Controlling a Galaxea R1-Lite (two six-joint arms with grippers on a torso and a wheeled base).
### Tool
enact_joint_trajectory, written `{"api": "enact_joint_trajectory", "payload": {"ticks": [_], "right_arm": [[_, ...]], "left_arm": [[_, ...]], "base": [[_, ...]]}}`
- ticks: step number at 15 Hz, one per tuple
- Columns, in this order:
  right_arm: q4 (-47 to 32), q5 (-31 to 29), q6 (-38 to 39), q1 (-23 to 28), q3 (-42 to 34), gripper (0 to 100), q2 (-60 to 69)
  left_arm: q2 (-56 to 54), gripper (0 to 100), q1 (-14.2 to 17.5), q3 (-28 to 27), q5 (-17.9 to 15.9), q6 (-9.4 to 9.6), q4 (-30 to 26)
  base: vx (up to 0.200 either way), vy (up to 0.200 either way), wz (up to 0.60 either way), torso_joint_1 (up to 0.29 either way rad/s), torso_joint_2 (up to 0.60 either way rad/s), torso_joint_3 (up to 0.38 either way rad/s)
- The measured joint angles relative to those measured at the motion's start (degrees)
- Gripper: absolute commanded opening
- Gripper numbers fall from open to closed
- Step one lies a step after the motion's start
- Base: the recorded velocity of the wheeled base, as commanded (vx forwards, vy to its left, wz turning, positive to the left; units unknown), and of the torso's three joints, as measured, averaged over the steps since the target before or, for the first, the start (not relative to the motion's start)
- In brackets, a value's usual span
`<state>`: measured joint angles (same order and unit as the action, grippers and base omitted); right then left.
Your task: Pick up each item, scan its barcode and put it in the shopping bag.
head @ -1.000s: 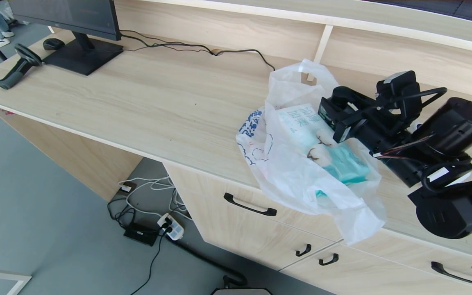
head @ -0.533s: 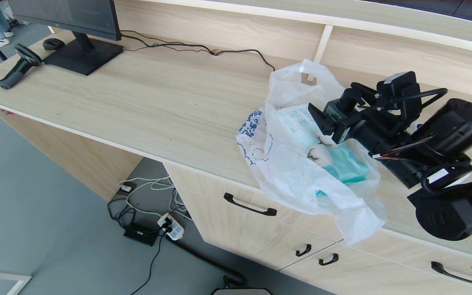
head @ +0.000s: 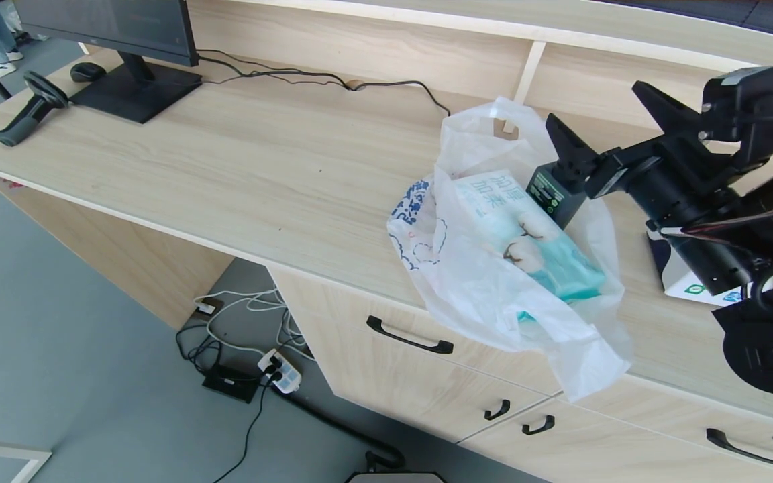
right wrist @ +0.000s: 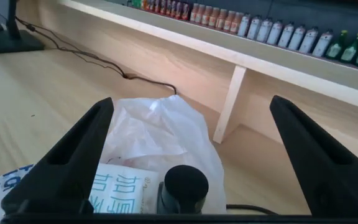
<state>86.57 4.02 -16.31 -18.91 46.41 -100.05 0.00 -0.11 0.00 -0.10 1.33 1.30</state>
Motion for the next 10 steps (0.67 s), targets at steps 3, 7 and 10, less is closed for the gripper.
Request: {"api": "enact_joint_trajectory", "payload": {"ticks": [3,7,10], "right_arm": [[-0.6,-0.12,1.62,-0.41,-2.86,100,5.56],[-5.88,-0.06,5.83,-3.77,-15.57,100,16.42],[-8.69,-0.15,7.61,-5.12,-34.67,100,21.66]], "left_arm": [[0.0,100,0.04,0.0,0.0,0.0,-0.07],[0.0,100,0.0,0.0,0.0,0.0,-0.07],[0.0,100,0.04,0.0,0.0,0.0,-0.07]], "base": [[0.0,0.0,0.0,0.0,0.0,0.0],[0.0,0.0,0.0,0.0,0.0,0.0],[0.0,0.0,0.0,0.0,0.0,0.0]]}}
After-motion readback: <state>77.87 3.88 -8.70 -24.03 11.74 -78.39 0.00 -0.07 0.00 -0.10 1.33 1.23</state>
